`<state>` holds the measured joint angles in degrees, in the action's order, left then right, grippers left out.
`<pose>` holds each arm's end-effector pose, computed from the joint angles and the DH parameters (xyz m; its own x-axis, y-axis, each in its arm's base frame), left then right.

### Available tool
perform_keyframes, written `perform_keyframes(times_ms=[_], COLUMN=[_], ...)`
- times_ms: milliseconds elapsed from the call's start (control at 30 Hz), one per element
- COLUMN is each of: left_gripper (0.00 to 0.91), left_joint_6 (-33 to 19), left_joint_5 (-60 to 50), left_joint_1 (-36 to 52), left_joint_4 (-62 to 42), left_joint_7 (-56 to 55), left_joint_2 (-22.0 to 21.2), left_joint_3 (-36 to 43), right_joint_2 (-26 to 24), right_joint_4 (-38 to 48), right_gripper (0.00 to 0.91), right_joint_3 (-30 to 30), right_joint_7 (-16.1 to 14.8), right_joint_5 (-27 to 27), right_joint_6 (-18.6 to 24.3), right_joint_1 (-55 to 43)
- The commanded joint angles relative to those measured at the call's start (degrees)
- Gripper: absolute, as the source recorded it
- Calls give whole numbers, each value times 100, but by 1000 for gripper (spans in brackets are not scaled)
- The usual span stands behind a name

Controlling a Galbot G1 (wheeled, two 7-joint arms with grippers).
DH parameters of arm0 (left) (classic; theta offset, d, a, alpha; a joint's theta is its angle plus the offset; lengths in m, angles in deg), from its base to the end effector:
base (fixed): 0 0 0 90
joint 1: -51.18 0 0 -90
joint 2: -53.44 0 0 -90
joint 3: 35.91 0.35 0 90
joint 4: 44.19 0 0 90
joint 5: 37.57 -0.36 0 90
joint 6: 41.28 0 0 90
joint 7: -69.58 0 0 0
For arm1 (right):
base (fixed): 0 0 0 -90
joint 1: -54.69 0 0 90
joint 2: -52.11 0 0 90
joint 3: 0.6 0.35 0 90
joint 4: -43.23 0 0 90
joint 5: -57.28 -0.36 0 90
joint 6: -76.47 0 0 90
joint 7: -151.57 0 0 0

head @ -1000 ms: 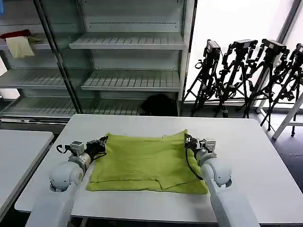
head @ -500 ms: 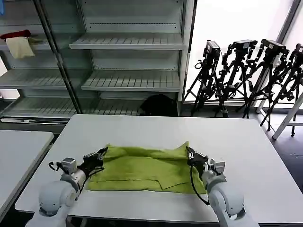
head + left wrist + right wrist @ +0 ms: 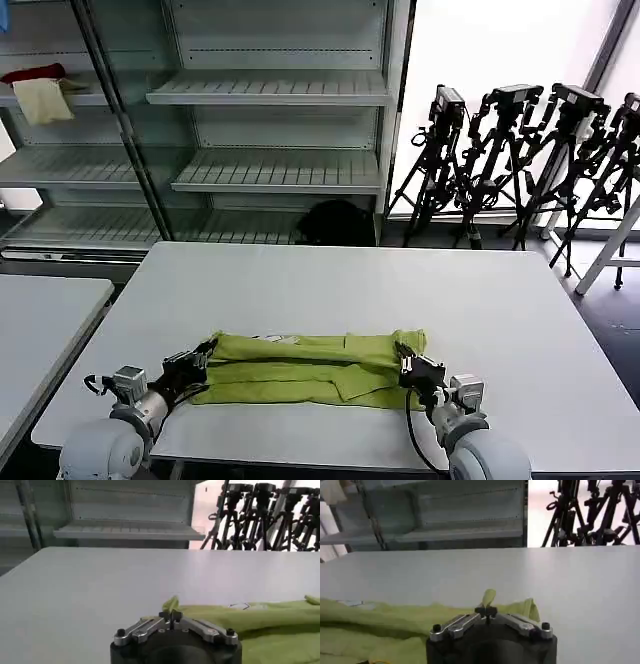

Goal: Fold and organize the clothes.

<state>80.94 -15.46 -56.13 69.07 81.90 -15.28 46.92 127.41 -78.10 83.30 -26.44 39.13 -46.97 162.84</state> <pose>0.2601 0.1139 -0.2682 -0.8749 0.2416 0.4198 0.2277 0.9701 -0.0837 0.2389 -0.0097 -0.2528 -0.8955 -0.2293 0.3815 -0.2112 0.9734 0.0893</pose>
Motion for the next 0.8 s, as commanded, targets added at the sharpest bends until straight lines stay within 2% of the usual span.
perform_keyframes(times_ms=[33, 233, 300, 333, 367, 400, 667, 800], left_gripper=[10, 10, 20, 40, 272, 907, 907, 907], left_joint_6=[-4, 9, 9, 14, 17, 17, 8, -16], left_joint_5=[-187, -279, -336, -344, -374, -426, -470, -259], left_joint_1=[-324, -235, -204, -194, -189, -180, -140, -110], left_joint_4=[157, 141, 134, 141, 142, 153, 179, 295], left_joint_7=[15, -53, -93, -99, -108, -143, -263, -353], left_joint_2=[-54, -91, -110, -125, -128, -141, -158, -190], left_joint_3=[-79, -6, 34, 47, 55, 73, 72, 25], right_joint_2=[24, 221, 195, 189, 201, 215, 193, 191], right_joint_4=[-132, 16, 62, 93, 104, 129, 174, 171], right_gripper=[0, 0, 0, 141, 907, 907, 907, 907], right_joint_3=[35, 35, -32, -44, -41, -33, -34, -30], right_joint_7=[-47, -27, 83, 114, 111, 106, -4, -31], right_joint_5=[377, 1379, 1605, 1698, 1802, 1935, 2892, 3145], right_joint_6=[4, 13, 14, 13, 12, 12, 95, 190], right_joint_1=[291, 184, 135, 114, 110, 104, 164, 218])
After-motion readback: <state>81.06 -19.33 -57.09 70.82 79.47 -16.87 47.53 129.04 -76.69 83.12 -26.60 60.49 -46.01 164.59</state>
